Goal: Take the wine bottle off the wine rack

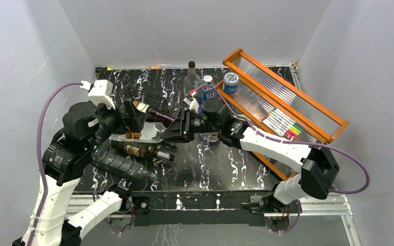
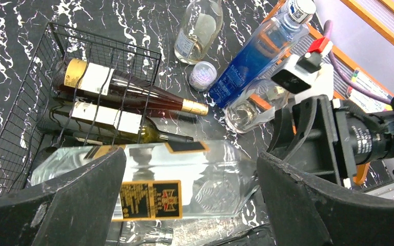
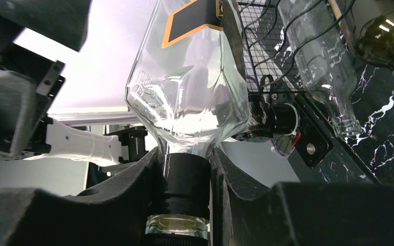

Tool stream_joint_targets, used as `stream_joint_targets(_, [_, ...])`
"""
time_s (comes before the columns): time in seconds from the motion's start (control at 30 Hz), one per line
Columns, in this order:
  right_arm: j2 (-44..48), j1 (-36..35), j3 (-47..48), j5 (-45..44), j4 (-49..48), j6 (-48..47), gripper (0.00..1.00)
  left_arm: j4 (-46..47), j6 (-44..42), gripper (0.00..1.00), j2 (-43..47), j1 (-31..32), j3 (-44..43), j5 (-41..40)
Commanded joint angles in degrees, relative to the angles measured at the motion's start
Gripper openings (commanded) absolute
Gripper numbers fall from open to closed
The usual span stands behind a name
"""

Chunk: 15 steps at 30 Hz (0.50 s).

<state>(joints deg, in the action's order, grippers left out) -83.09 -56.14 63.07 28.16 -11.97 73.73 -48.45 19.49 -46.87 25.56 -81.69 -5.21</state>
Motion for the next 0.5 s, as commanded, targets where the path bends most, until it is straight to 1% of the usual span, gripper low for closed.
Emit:
stream_joint_targets(0.0, [6.35,2.63,6.33,0.07,-10.95,1.61,0.0,0.42,-0.51,0.98,-0.69,-0.25,-2.35,0.88])
stream_joint_targets(0.23, [7.73,3.74,7.38,-0.4,-9.78,2.36,0.0,0.46,-0.93,0.98,-1.92,-0.25,-3.5,1.89])
stream_joint_targets(0.47, [11.1,6.47,6.06,-0.21,-6.79,2.08,0.0,0.58,-2.92,0.98,-4.58,-0.26,-3.17,6.88])
